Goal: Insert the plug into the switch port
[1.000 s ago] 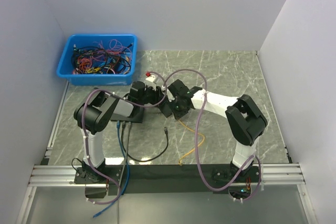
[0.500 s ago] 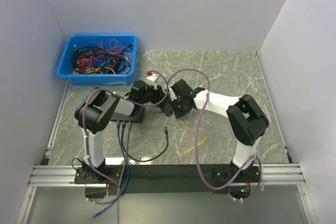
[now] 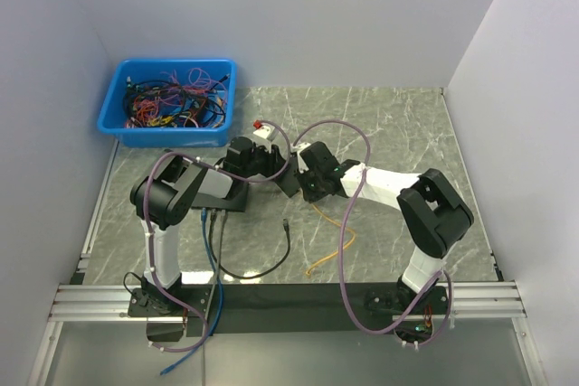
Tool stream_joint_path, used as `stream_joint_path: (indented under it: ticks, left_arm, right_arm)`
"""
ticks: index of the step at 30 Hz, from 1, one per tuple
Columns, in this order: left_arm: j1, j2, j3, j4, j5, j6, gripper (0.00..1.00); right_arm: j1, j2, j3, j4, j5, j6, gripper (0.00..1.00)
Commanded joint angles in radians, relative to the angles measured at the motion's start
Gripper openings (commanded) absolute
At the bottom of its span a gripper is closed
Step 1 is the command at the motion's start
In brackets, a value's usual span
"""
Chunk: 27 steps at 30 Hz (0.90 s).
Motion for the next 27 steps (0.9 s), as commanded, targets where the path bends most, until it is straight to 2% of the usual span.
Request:
stream_joint_path:
  ticks: [1, 11, 21, 27]
  left_arm:
    - [-0.113, 0.049, -0.037, -0.214, 0.206, -0.016, 0.29]
    - [-0.12, 0.058, -0.025, -0.232, 0.197, -0.012, 0.28]
    - [-0.122, 0.058, -0.02, -0.237, 0.192, -0.01, 0.27]
    - [-0.122, 0.064, -0.014, -0.243, 0.192, -0.01, 0.26]
  right_arm:
    - [-0.007, -0.076, 0.142, 0.501, 0.051, -0.004, 0.0]
    - [-0.006, -0.059, 0.164, 0.525, 0.018, -0.001, 0.0]
    - [-0.001, 0.036, 0.288, 0.458, 0.031, -0.092, 0.0]
    - [0.002, 0.033, 0.212, 0.494, 0.02, -0.073, 0.0]
